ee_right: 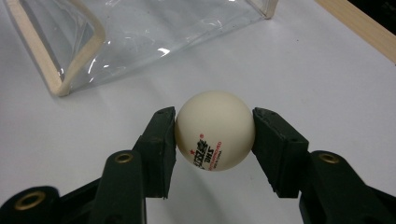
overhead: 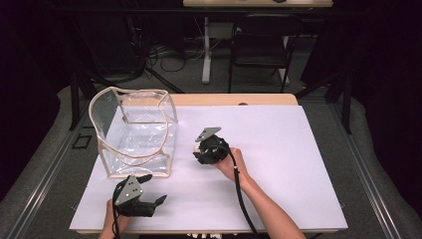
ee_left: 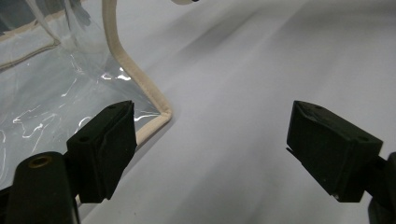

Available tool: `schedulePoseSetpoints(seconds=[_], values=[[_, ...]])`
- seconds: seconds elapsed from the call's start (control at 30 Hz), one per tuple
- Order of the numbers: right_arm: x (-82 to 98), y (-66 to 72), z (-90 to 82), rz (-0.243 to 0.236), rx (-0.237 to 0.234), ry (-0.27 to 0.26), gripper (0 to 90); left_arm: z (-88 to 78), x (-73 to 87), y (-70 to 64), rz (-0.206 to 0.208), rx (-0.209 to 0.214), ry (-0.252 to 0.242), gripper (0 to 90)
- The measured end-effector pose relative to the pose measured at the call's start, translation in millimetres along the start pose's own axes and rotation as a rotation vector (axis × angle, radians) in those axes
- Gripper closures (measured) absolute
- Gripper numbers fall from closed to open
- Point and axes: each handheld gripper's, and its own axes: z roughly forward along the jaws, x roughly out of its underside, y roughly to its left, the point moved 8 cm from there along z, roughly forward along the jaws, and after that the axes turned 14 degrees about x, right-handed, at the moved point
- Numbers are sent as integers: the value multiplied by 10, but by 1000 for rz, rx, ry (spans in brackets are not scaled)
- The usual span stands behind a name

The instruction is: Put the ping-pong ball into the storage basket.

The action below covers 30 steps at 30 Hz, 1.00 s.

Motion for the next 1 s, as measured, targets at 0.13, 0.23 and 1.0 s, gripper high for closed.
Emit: schedulePoseSetpoints(seconds=[0.13, 0.23, 1.0], values=[[-15, -22, -28, 6, 3, -3, 504, 0, -1, -2, -1, 2, -2, 163], [-24, -38, -49, 5, 5, -7, 504, 1, 0, -4, -1, 3, 0, 163], [-94, -120, -192, -5, 22, -19, 504, 3, -1, -3, 2, 3, 0, 163]])
